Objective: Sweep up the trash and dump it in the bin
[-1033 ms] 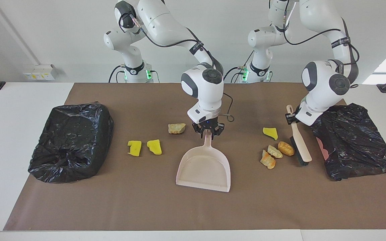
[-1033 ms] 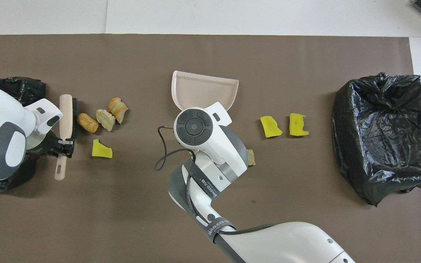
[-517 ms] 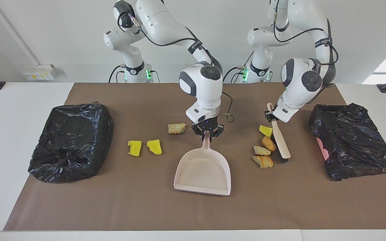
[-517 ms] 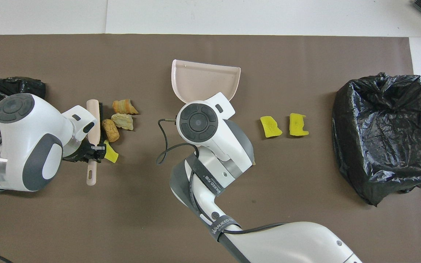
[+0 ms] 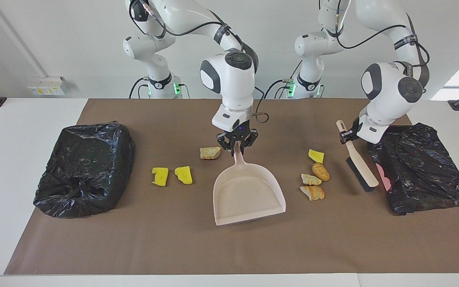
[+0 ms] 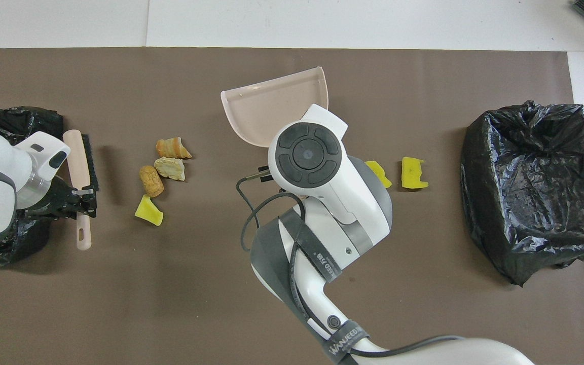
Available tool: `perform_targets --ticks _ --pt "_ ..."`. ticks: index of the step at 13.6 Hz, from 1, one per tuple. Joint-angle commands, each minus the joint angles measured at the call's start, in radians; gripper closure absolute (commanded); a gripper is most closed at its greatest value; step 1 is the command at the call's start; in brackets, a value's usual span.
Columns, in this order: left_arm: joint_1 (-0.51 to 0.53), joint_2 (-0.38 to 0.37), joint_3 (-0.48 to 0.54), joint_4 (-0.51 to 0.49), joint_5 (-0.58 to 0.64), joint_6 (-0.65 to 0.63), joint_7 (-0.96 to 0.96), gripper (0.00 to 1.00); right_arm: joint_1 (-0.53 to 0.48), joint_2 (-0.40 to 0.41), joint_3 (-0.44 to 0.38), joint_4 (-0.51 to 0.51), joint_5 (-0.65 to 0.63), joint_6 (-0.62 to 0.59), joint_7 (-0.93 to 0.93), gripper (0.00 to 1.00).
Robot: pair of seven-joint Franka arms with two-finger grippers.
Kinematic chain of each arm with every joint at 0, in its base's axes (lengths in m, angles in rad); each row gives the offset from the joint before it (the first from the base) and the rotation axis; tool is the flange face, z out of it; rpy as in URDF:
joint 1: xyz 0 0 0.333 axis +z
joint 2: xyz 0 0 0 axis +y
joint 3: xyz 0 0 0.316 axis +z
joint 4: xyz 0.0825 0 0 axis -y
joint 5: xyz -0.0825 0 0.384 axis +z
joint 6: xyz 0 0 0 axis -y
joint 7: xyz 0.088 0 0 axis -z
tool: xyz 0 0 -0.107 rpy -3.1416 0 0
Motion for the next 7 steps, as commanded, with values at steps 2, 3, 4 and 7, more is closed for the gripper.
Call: perform_targets --ticks 2,3,4,7 --pt "0.008 -0.024 -0.007 -0.037 -0.012 -0.004 0.007 1.00 -0.015 -0.043 0.012 -0.048 0.074 -0.097 -0.362 1.00" --pt "0.005 -0.031 -0.007 -0.045 -0.012 0.001 0.042 1.00 -0.032 -0.066 0.012 -0.101 0.077 -0.108 -0.495 1.00" --pt "-0.001 -0.041 -0.007 -0.066 -0.012 0.020 0.094 1.00 -0.047 -0.092 0.013 -0.152 0.077 -0.108 -0.645 1.00" --pt "-0.012 -0.066 -0.007 -0.132 -0.012 0.085 0.145 1.00 -0.050 -0.091 0.012 -0.197 0.077 -0.094 -0.896 1.00"
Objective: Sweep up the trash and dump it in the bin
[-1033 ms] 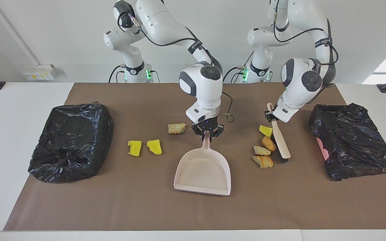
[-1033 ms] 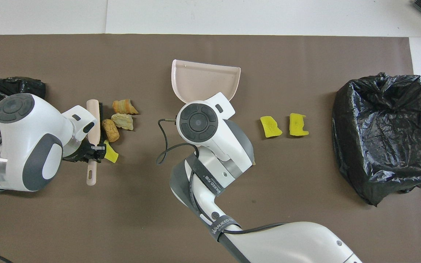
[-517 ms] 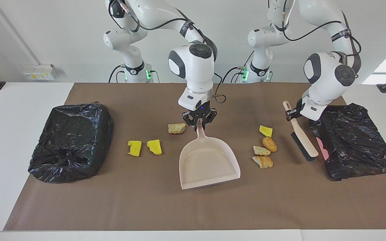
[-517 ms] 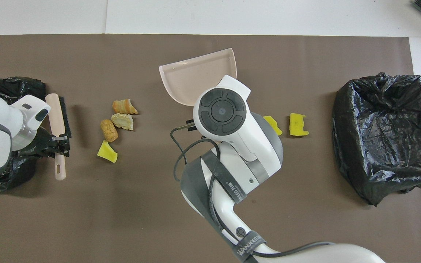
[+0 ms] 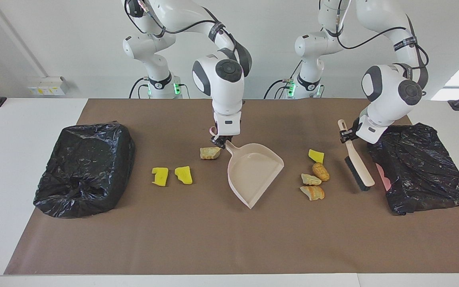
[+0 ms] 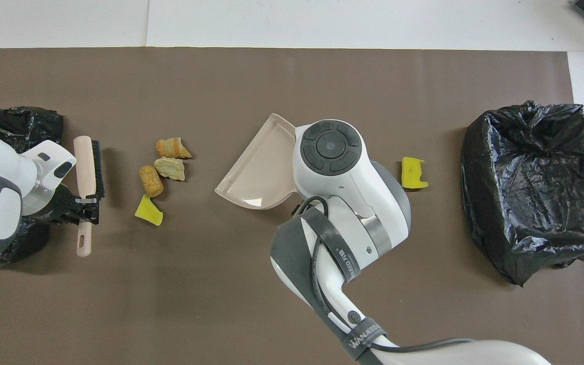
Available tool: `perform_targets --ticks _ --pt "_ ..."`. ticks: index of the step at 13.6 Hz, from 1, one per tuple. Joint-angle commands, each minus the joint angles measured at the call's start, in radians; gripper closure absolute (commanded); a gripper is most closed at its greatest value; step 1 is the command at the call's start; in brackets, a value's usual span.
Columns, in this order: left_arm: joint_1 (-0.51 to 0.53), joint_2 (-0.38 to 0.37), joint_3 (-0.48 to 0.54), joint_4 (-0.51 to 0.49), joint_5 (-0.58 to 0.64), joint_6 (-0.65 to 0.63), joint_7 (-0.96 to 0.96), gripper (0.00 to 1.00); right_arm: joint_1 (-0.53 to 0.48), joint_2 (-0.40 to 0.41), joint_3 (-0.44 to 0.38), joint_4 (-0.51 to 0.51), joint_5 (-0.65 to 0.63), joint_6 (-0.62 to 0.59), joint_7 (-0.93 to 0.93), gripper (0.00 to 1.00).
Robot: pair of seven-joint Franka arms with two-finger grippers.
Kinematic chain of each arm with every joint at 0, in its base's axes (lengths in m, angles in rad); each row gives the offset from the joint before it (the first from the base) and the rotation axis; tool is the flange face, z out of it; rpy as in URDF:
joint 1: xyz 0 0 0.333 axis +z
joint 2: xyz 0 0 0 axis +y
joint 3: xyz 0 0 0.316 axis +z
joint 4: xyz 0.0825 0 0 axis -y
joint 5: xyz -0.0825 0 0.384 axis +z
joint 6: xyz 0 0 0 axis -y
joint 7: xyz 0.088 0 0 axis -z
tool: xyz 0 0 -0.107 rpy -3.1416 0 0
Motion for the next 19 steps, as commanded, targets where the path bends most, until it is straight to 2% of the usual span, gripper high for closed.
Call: perform_targets --ticks 1,3,6,8,11,14,16,19 --pt "-0.013 -0.055 0.007 -0.081 -0.011 0.049 0.032 1.00 -0.011 -0.027 0.011 -0.076 0.014 0.028 -0.233 1.00" --pt "-0.022 -0.058 0.004 -0.083 -0.011 0.057 0.031 1.00 -0.006 -0.003 0.009 -0.080 0.008 0.068 -0.370 1.00" --pt "-0.107 -0.046 0.004 -0.126 -0.011 0.140 0.000 1.00 0.006 0.020 0.009 -0.080 -0.018 0.100 -0.468 1.00" --pt "-0.146 -0.041 0.004 -0.135 -0.011 0.209 -0.015 1.00 0.008 0.027 0.011 -0.083 -0.049 0.116 -0.476 1.00" --pt "-0.216 0.000 0.004 -0.135 -0.011 0.253 -0.034 1.00 0.009 0.028 0.011 -0.085 -0.049 0.120 -0.475 1.00" --pt "-0.315 -0.003 -0.001 -0.137 -0.019 0.263 -0.055 1.00 0.021 0.040 0.012 -0.085 -0.049 0.142 -0.473 1.00" --pt "-0.413 -0.004 -0.001 -0.132 -0.108 0.267 -0.049 1.00 0.024 0.051 0.012 -0.085 -0.049 0.162 -0.466 1.00" --pt "-0.496 -0.010 -0.002 -0.127 -0.178 0.255 -0.032 1.00 0.034 0.057 0.012 -0.085 -0.049 0.171 -0.464 1.00"
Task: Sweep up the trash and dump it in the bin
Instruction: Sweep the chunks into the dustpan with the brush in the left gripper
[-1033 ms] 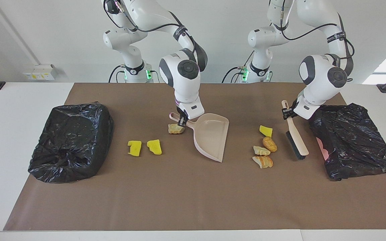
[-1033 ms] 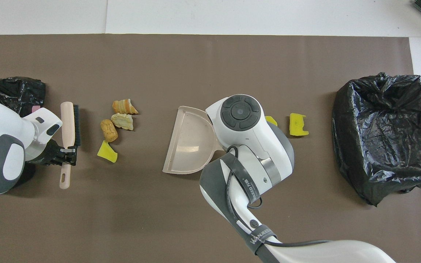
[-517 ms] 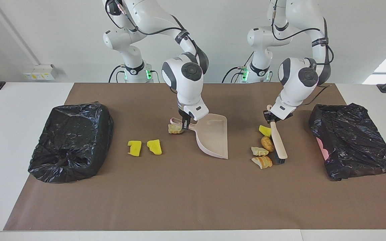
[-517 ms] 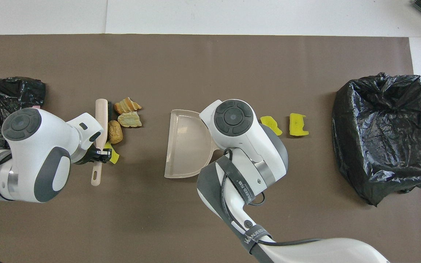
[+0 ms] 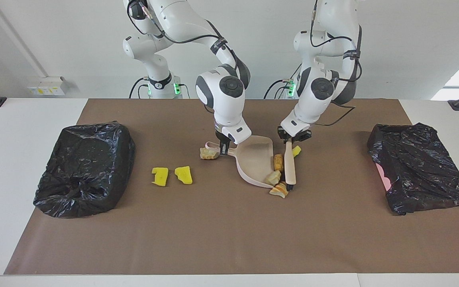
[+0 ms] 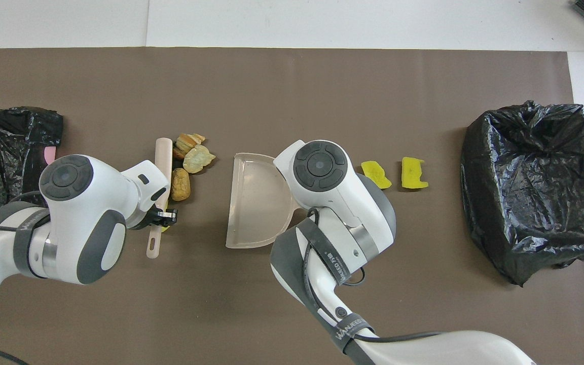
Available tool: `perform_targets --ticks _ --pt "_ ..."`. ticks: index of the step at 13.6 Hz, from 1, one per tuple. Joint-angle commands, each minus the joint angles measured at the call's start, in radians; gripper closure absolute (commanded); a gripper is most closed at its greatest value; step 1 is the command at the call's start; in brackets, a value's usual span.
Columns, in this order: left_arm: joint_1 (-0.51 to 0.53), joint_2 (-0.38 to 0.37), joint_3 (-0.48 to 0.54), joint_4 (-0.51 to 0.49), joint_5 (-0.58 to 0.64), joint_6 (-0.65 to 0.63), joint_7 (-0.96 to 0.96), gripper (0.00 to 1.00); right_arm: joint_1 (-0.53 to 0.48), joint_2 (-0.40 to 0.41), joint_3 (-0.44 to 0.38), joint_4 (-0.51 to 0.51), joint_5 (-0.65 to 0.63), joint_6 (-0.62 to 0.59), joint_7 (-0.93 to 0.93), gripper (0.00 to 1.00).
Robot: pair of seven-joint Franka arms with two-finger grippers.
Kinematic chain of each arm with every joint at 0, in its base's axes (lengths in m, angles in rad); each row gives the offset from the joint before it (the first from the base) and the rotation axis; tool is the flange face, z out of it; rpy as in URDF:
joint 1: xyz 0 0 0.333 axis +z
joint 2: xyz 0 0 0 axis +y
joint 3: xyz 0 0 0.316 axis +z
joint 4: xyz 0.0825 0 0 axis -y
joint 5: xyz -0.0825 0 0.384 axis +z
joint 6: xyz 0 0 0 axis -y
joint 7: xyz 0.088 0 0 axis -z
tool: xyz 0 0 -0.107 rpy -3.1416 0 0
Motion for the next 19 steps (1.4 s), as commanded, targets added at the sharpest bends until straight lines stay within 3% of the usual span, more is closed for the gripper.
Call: perform_targets --ticks 1,6,10,12,16,19 --pt "-0.065 -0.019 0.013 -0.001 -0.070 -0.005 0.021 1.00 0.007 0.011 0.006 -0.010 -0.007 0.036 -0.025 1.00" --pt "-0.005 -0.053 0.022 0.130 -0.205 -0.227 0.038 1.00 0.007 0.011 0.006 -0.009 -0.006 0.036 -0.025 1.00" --pt "0.108 -0.136 0.023 0.111 -0.187 -0.383 -0.109 1.00 0.004 0.013 0.006 -0.007 -0.006 0.031 -0.023 1.00" --pt "0.154 -0.122 0.023 0.108 -0.088 -0.287 -0.035 1.00 0.004 0.013 0.006 -0.007 -0.006 0.031 -0.022 1.00" --pt "0.193 0.010 0.023 0.127 0.130 -0.104 0.161 1.00 0.006 0.013 0.005 -0.007 -0.006 0.028 -0.022 1.00" --pt "0.172 0.112 0.022 0.184 0.195 -0.053 0.182 1.00 0.006 0.011 0.005 -0.007 -0.006 0.027 -0.022 1.00"
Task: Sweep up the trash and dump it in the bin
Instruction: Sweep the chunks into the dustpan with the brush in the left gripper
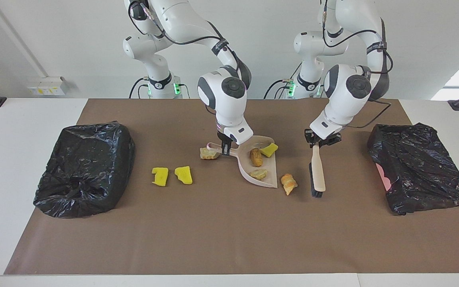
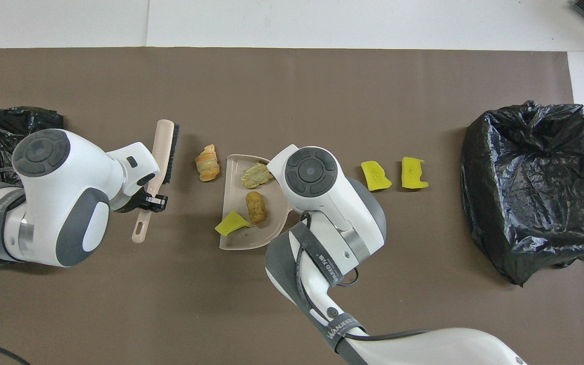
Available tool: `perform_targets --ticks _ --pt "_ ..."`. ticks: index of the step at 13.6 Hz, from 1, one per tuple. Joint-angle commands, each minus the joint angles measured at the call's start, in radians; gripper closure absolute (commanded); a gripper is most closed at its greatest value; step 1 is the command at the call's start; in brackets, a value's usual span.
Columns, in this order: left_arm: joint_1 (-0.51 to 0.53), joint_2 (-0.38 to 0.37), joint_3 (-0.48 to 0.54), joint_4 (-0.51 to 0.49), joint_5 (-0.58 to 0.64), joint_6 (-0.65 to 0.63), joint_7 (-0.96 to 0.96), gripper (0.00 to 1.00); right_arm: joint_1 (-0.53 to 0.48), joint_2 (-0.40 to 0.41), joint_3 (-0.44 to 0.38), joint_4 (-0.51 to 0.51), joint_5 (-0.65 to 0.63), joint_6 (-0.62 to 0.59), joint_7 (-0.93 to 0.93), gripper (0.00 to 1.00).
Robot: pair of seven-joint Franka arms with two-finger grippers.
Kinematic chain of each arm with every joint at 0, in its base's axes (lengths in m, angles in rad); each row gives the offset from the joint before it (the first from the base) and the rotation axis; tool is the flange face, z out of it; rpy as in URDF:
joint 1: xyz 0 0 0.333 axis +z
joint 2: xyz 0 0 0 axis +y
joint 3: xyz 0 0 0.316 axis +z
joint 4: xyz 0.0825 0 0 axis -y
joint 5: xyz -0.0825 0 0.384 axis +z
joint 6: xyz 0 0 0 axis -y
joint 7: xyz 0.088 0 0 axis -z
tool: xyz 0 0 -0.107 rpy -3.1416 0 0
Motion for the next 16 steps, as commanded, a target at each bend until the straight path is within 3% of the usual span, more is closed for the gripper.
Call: perform_targets --ticks 1,3,6,8,12,14,16 --pt "-0.034 0.059 -0.005 0.037 0.039 0.022 0.014 1.00 -0.002 0.006 0.005 -0.005 -0.005 0.014 -0.020 1.00" --pt "-0.060 0.041 -0.009 0.005 0.037 0.005 0.014 1.00 -0.002 0.005 0.006 -0.007 -0.005 0.012 -0.020 1.00" --pt "-0.117 0.003 -0.013 -0.007 0.023 -0.163 0.011 1.00 -0.002 0.005 0.005 -0.007 -0.005 0.010 -0.020 1.00" --pt "-0.161 -0.013 -0.014 -0.012 -0.064 -0.212 0.008 1.00 -0.005 0.005 0.006 -0.007 -0.005 0.007 -0.022 1.00" --pt "-0.250 -0.023 -0.013 -0.021 -0.223 -0.189 -0.156 1.00 -0.017 -0.001 0.005 -0.002 0.002 0.000 -0.022 1.00" --pt "-0.235 -0.028 -0.008 -0.006 -0.228 -0.200 -0.203 1.00 -0.037 -0.009 0.005 -0.001 0.010 -0.002 -0.023 1.00" --pt "-0.205 -0.092 -0.003 -0.001 -0.228 -0.209 -0.296 1.00 -0.049 -0.026 0.005 0.006 0.012 -0.023 -0.025 1.00"
